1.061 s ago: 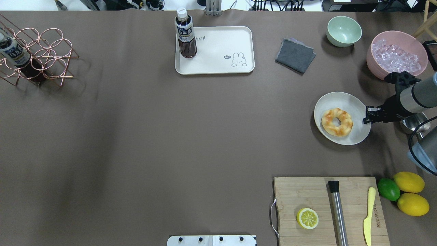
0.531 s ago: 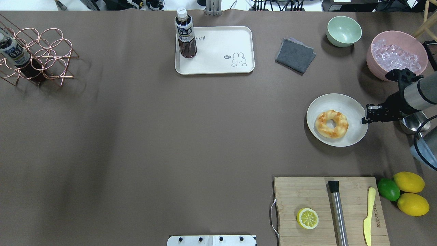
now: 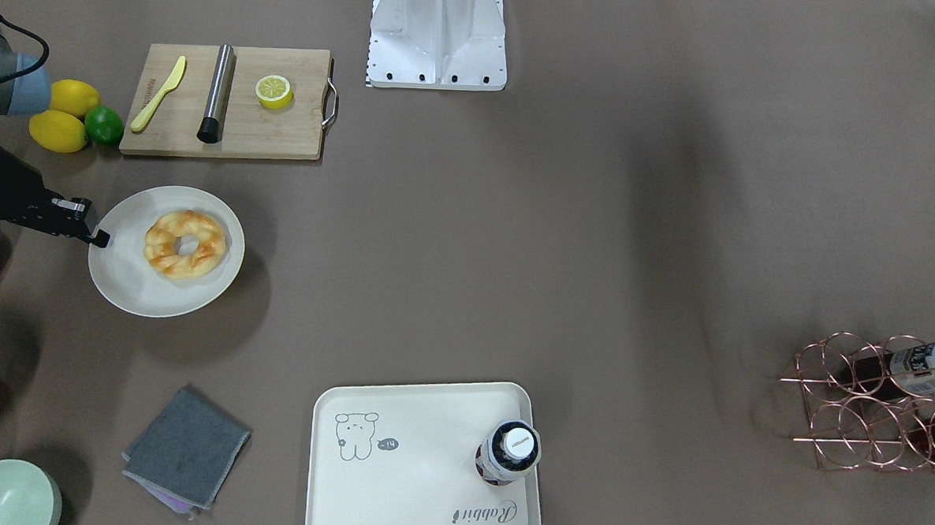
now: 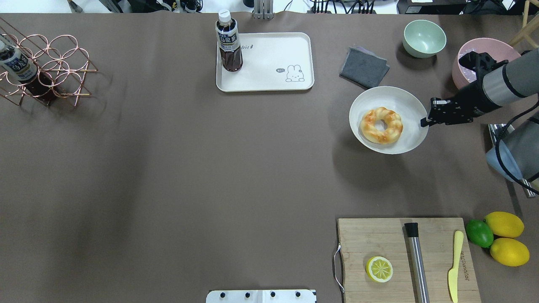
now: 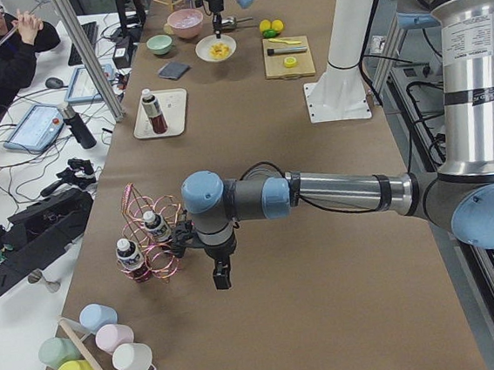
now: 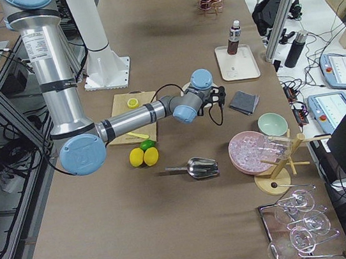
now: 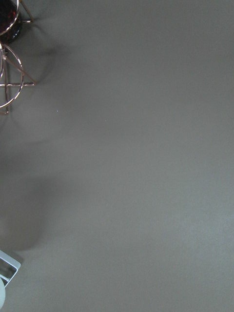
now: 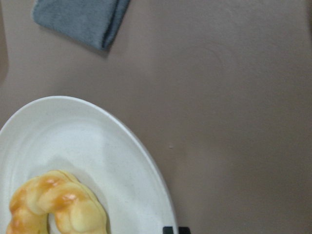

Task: Place donut on tray

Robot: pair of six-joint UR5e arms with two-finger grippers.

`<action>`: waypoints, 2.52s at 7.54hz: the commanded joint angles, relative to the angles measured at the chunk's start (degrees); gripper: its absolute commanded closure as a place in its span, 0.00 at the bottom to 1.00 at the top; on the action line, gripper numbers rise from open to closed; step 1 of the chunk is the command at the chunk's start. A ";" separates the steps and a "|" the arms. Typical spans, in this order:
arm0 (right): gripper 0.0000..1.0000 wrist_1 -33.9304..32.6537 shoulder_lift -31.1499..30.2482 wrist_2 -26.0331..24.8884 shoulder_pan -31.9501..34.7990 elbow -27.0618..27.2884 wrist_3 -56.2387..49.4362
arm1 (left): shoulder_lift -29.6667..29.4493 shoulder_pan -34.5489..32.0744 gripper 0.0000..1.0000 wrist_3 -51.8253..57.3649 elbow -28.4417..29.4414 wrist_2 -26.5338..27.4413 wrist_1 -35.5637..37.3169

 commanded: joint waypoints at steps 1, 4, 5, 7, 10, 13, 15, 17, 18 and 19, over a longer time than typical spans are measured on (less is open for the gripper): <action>1.00 -0.39 8.29 -2.29 -1.62 -4.38 2.43 | -0.20 -0.09 0.02 -0.02 -0.29 -0.47 0.00; 1.00 -0.30 18.84 -6.34 -4.26 -14.66 5.07 | -0.29 -0.09 0.02 -0.02 -0.38 -0.65 0.09; 1.00 -0.38 21.74 -8.00 -4.96 -17.13 6.29 | -0.29 -0.18 0.02 -0.02 -0.20 -0.56 0.09; 1.00 -2.22 33.22 -9.16 -5.32 -28.34 10.51 | 0.06 -0.62 0.02 -0.02 -0.73 -0.47 0.09; 1.00 -2.58 45.01 -9.34 -4.45 -43.54 11.05 | 0.50 -1.41 0.02 -0.02 -0.90 -0.47 0.09; 1.00 -2.06 50.51 -13.10 -5.67 -50.99 12.55 | 0.59 -2.11 0.02 -0.02 -1.25 -0.47 0.09; 1.00 -0.83 50.60 -15.84 -7.60 -50.99 15.86 | 0.33 -2.11 0.02 -0.02 -1.08 -0.47 0.09; 0.01 1.20 50.51 -18.29 -8.57 -50.99 18.17 | 0.24 -2.11 0.02 -0.02 -1.08 -0.47 0.09; 0.01 1.20 50.51 -18.48 -8.66 -50.99 18.17 | 0.24 -2.11 0.02 -0.02 -0.99 -0.47 0.09; 0.01 1.20 50.43 -18.48 -8.49 -50.91 18.00 | 0.32 -2.11 0.02 -0.02 -1.08 -0.47 0.09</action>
